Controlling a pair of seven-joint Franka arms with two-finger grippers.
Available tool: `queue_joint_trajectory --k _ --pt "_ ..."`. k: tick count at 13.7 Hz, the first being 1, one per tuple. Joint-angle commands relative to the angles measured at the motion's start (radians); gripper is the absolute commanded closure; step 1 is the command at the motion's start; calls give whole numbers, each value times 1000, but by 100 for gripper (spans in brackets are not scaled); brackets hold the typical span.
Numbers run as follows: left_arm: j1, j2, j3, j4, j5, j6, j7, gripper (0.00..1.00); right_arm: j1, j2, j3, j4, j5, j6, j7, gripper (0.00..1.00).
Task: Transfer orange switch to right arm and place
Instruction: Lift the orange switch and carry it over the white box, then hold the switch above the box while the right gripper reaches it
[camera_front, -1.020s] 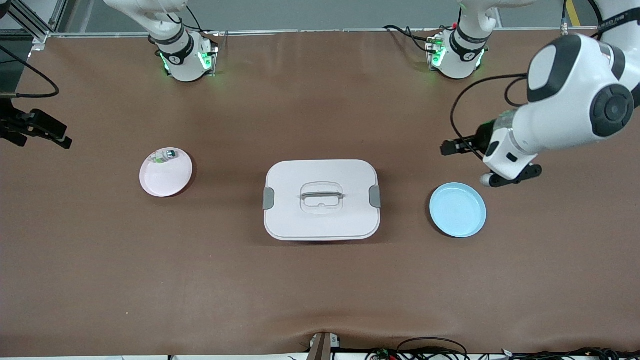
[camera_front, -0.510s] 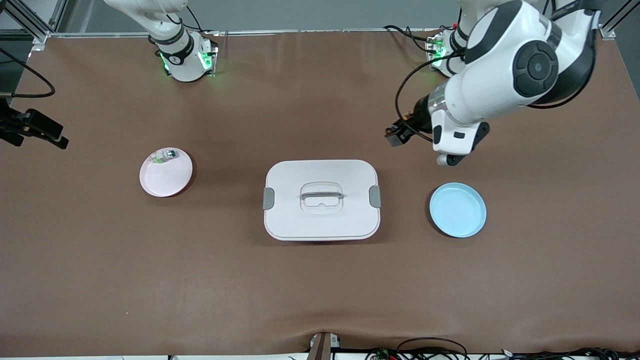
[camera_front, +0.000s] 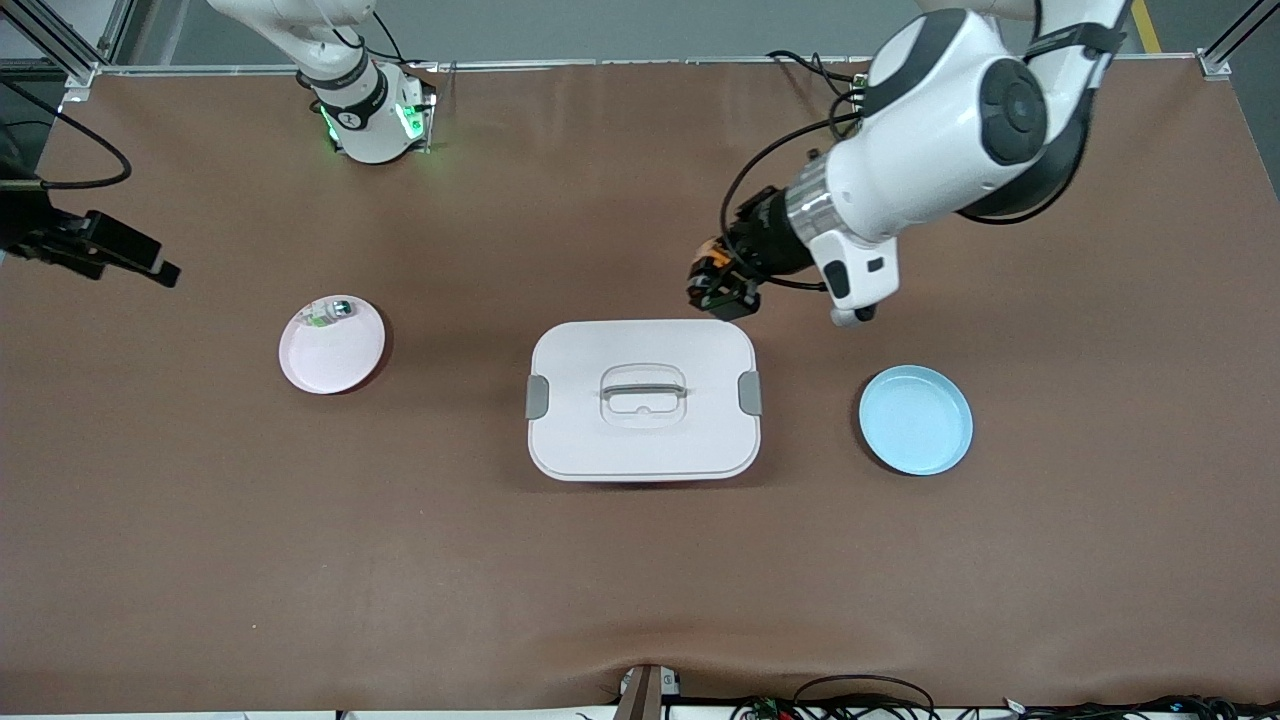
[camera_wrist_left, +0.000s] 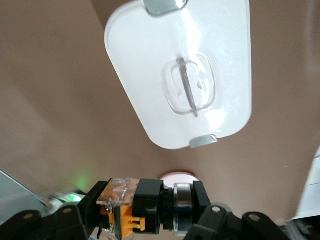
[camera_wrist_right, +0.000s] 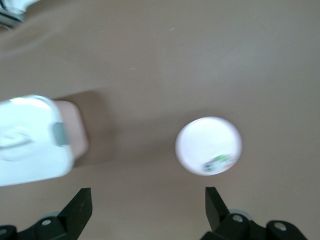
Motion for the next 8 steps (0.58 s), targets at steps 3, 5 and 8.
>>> queue_joint_trajectory --k 3,5,8 --pt "-93 86 12 60 27 170 -237 77 100 -18 9 -157 233 204 169 0" --pt "-119 108 12 60 81 225 -320 77 154 -18 9 -208 310 269 81 0" --pt "-145 138 14 67 132 288 -411 77 221 -9 9 -238 372 327 8 0"
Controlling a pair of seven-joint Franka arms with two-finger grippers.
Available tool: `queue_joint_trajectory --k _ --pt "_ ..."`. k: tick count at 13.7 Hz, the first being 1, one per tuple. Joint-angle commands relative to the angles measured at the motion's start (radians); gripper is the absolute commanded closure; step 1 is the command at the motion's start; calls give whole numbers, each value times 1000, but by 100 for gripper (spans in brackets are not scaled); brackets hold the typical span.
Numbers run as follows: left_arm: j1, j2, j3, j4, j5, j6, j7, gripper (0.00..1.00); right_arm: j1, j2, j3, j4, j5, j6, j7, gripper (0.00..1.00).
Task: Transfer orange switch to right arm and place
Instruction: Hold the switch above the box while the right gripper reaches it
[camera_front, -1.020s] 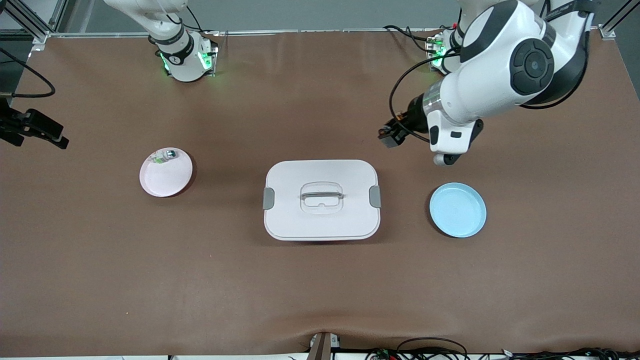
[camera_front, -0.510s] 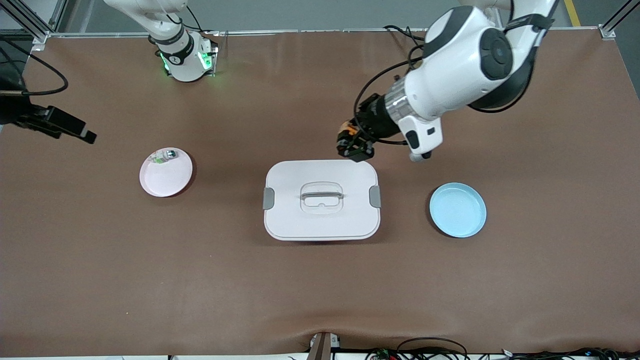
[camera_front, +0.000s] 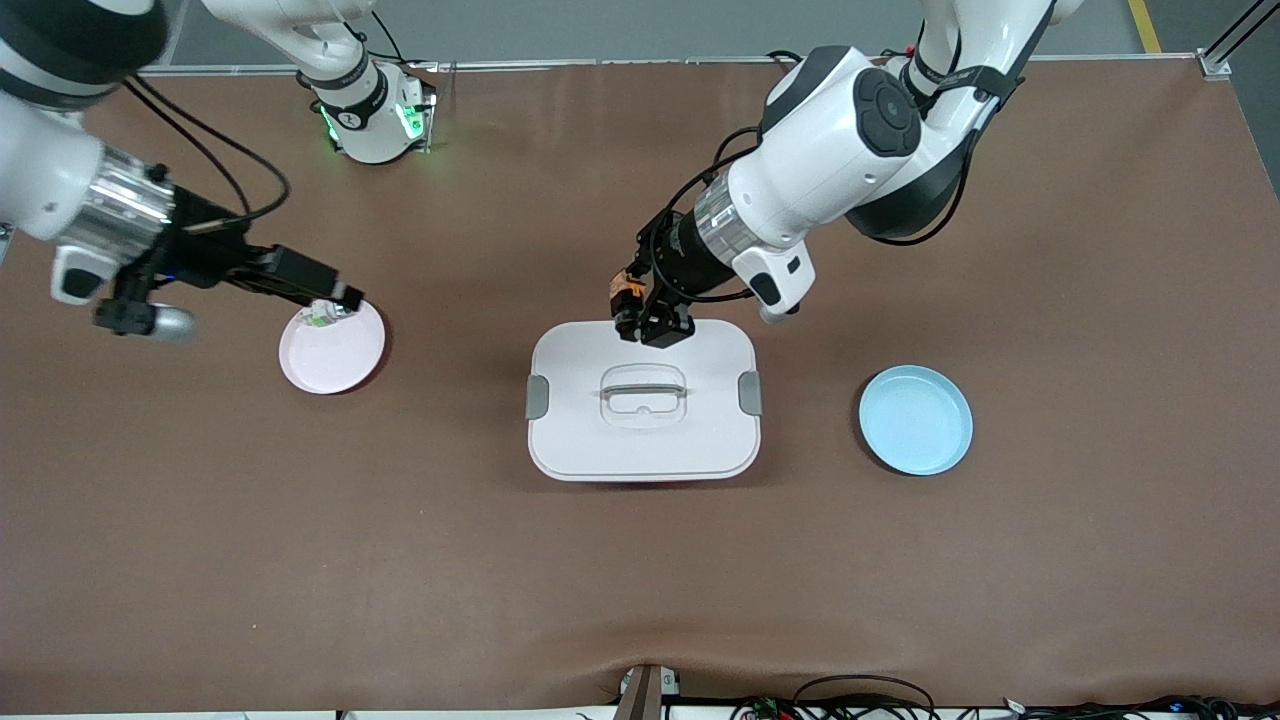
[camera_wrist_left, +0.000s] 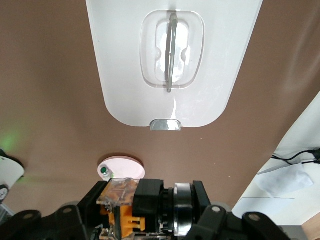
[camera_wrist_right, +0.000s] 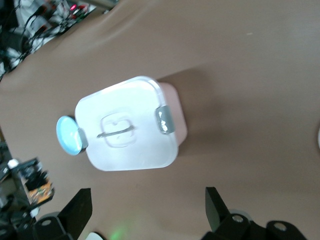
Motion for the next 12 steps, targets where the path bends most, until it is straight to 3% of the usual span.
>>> queue_joint_trajectory --k 1,3,7,12 --pt "-30 36 10 42 34 31 -65 77 50 -5 -8 -25 71 29 -49 0" --pt "-47 53 10 44 44 53 -74 77 94 14 -8 -29 93 82 -76 0" --pt "-72 75 10 51 65 64 -80 77 203 51 -8 -86 177 332 -90 0" --pt "-99 89 10 59 65 113 -80 77 275 148 -8 -83 260 458 -180 0"
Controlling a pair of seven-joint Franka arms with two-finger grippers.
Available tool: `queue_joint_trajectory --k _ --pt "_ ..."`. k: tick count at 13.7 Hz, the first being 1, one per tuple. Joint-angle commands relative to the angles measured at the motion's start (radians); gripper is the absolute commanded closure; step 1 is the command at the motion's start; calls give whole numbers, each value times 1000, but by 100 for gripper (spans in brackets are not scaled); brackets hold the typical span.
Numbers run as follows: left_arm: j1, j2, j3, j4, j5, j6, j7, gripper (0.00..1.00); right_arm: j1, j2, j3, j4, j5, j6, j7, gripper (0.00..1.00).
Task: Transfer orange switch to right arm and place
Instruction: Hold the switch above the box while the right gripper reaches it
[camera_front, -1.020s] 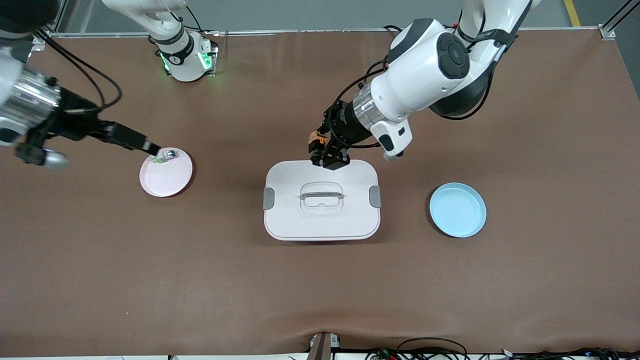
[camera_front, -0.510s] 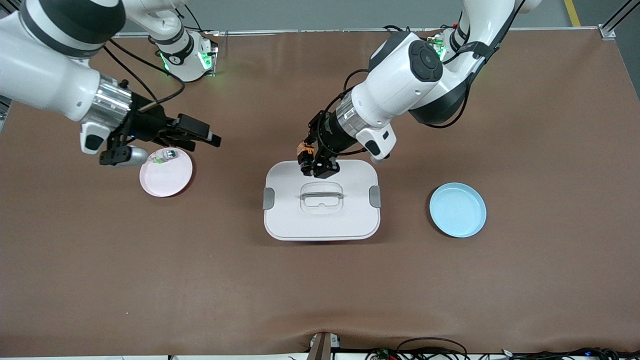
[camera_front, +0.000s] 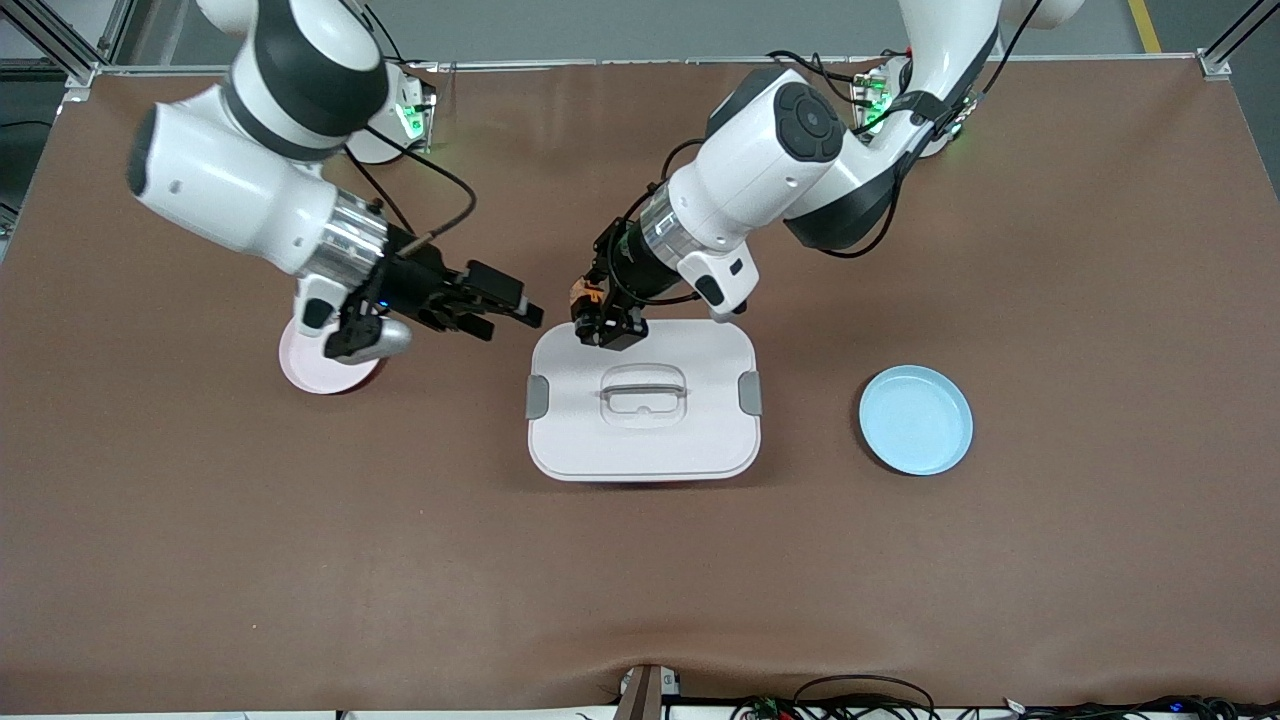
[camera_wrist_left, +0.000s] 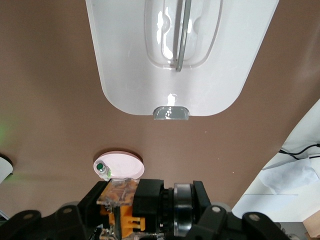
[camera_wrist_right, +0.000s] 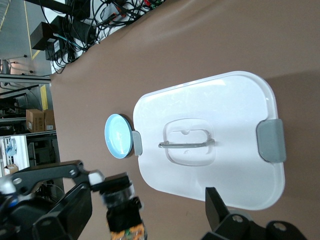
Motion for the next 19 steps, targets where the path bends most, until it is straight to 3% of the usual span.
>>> queue_joint_trajectory --k 1,19 --pt "-19 21 10 31 26 18 -31 77 19 24 -11 2 42 14 -41 0" --pt "-23 21 9 29 26 30 -30 77 103 13 -11 -73 77 58 -101 0"
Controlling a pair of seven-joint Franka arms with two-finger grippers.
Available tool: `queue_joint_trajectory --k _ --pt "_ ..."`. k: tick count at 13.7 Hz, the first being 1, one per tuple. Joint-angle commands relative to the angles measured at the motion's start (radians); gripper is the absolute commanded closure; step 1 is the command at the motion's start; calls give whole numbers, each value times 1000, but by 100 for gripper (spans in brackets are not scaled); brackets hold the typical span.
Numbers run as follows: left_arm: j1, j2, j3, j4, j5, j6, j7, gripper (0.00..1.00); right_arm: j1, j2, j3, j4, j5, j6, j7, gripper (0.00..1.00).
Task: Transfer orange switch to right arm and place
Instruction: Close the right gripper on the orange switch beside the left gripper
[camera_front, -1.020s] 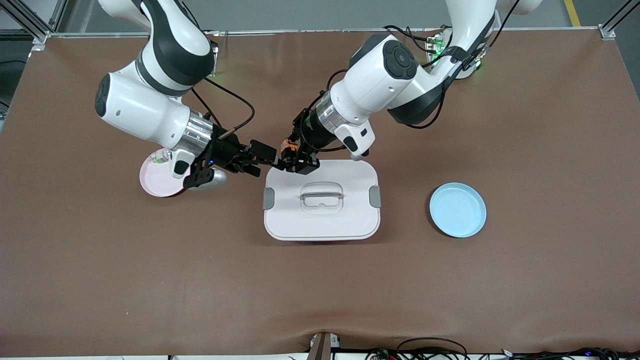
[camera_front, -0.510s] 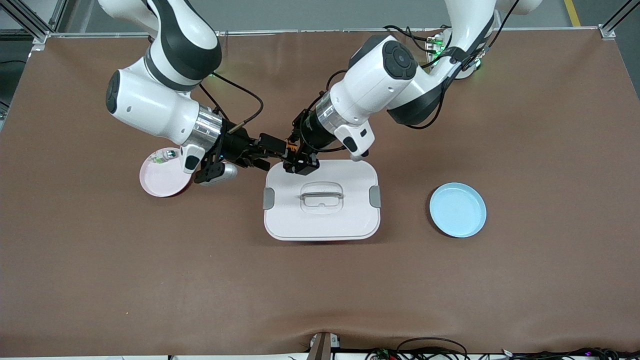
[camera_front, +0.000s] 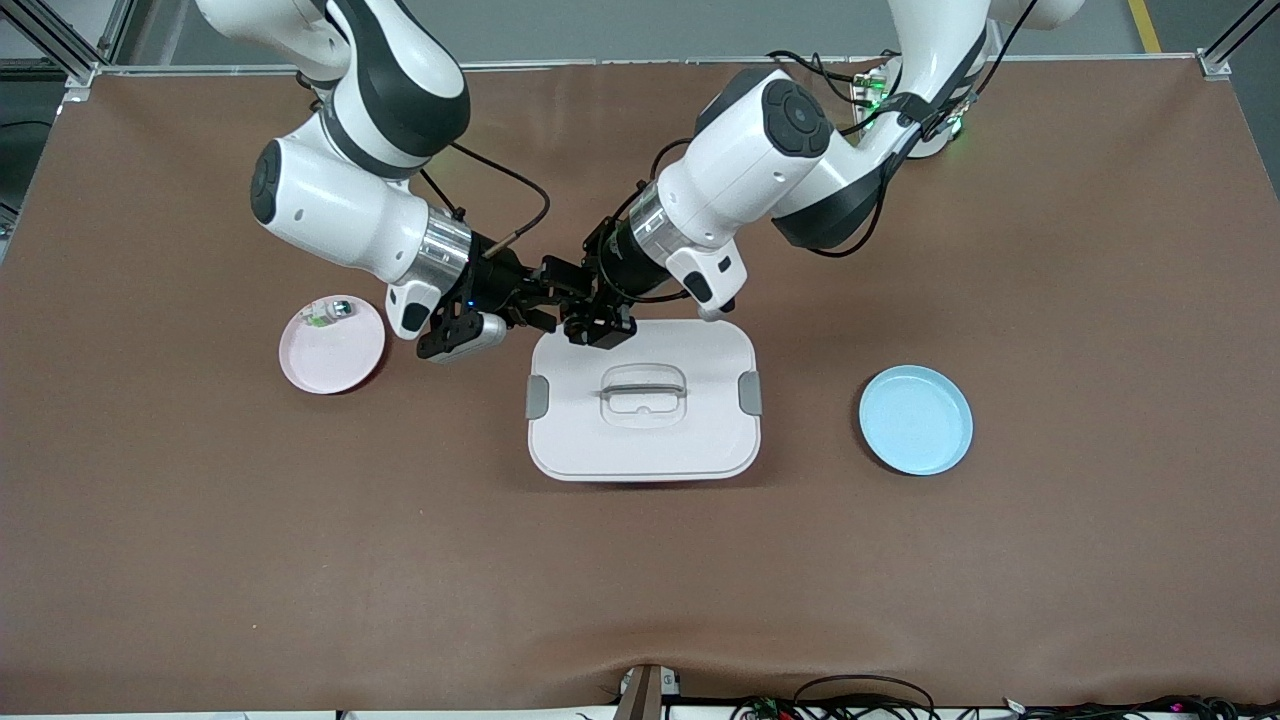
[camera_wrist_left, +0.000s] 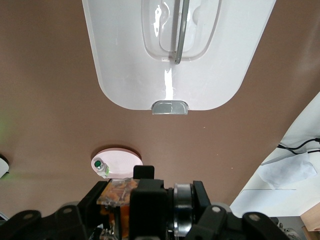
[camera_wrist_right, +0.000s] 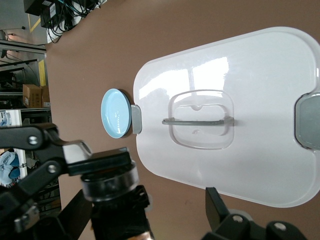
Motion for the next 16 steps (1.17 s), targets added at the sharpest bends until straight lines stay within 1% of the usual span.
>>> queue_joint_trajectory --k 1,3,7,10,11,12,13,14,15,16 --pt "-9 12 3 26 24 9 -29 77 11 -17 -10 -22 27 6 -24 0" --pt "-9 11 3 26 24 9 -29 77 3 -20 -10 -15 29 -5 -13 0" --pt "-9 11 3 26 25 9 -29 77 -33 -25 -17 23 30 -109 -10 0" --pt "-9 7 3 24 25 9 -28 77 -35 -26 -17 26 30 -110 -5 0" --pt "-9 7 3 24 25 9 -28 77 -35 -28 -17 25 30 -112 -5 8" --pt "-9 7 3 24 25 9 -28 77 -35 -28 -19 25 30 -112 -7 22" --pt "-9 7 3 24 25 9 -28 77 -35 -28 -19 25 30 -112 -7 45" --pt "-9 7 3 24 25 9 -28 77 -35 -28 -17 25 30 -114 2 81" --pt "-9 7 3 24 25 9 -28 77 -35 -26 -17 25 30 -114 47 100" --pt "-9 9 5 24 25 9 -28 77 -33 -28 -17 25 29 -115 103 100"
